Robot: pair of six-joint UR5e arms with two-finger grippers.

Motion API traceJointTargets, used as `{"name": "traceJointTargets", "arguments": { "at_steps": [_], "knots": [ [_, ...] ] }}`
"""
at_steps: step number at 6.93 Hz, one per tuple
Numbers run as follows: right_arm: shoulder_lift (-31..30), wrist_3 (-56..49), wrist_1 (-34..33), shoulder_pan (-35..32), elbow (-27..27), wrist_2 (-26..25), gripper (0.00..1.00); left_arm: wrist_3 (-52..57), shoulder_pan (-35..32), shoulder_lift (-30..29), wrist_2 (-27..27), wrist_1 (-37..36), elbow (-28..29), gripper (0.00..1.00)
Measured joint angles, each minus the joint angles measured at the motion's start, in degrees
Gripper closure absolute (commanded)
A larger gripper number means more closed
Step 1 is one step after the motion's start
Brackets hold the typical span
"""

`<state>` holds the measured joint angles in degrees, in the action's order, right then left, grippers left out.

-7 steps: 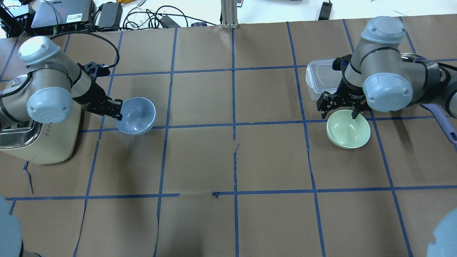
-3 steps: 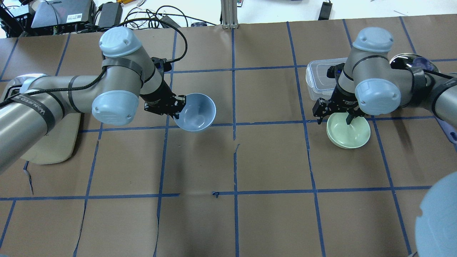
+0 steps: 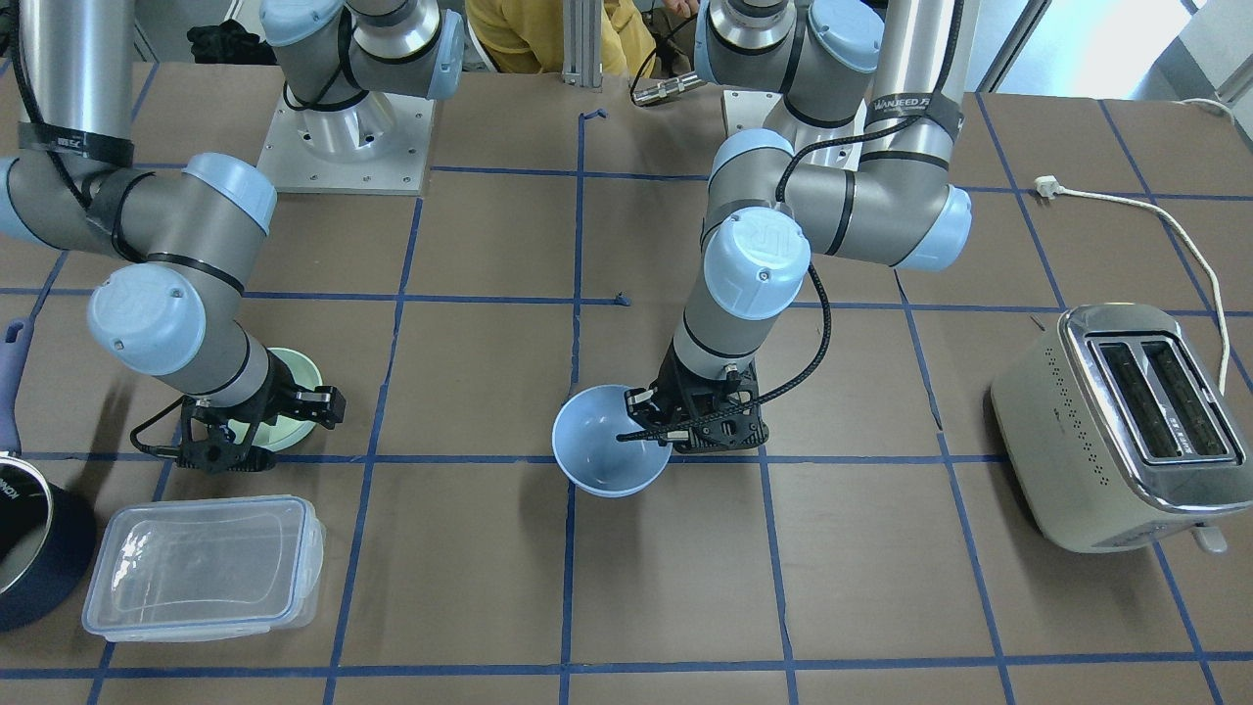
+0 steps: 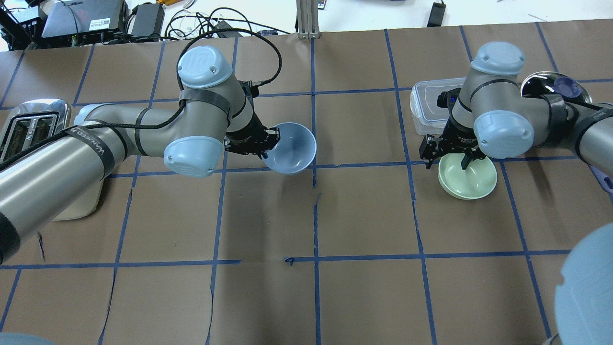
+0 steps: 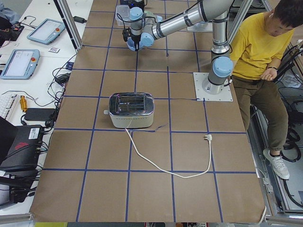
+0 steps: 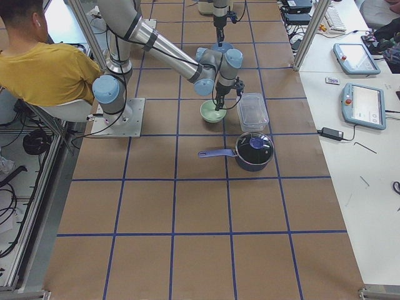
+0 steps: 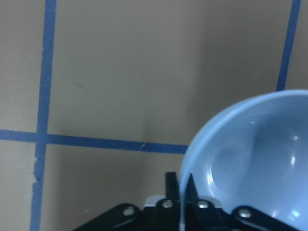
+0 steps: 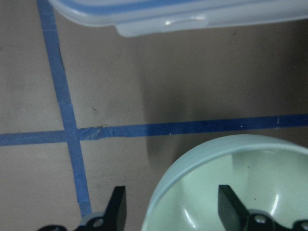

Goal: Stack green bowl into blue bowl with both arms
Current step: 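Carry blue bowl to table center with left while right lifts green bowl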

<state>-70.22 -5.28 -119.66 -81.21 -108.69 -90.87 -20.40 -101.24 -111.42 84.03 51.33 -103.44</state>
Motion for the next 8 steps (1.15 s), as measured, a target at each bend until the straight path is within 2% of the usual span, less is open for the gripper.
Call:
{"name": "traceJointTargets", "arguments": {
  "at_steps": [2, 3, 4, 5, 6, 8],
  "knots": [
    [-0.07, 0.06, -0.11, 0.00, -0.03, 0.05, 1.00, -4.53, -1.90, -3.06, -0.70, -4.83, 0.40, 1.00],
    [-0.37, 0.08, -0.03, 0.00, 0.24, 0.07, 1.00, -5.29, -2.18, -4.04, -0.75, -5.97, 0.40, 0.90],
    [-0.65, 0.11, 0.18, -0.03, 0.87, 0.04, 1.00, -5.65, -2.25, -4.63, -0.78, -6.64, 0.44, 0.22],
    [-1.00, 0.15, 0.81, -0.22, 1.89, -0.06, 1.00, -5.94, -2.27, -4.84, -0.77, -7.23, 0.60, 0.05],
    [-1.60, 0.19, 2.12, -0.67, 3.19, -0.14, 1.00, -6.06, -2.15, -4.34, -0.75, -7.46, 0.91, 0.00],
    [-2.56, 1.95, 6.90, -2.09, 7.30, -0.42, 1.00, -4.47, -0.58, -1.45, -0.40, -5.05, 3.04, 0.00]
  ]
}}
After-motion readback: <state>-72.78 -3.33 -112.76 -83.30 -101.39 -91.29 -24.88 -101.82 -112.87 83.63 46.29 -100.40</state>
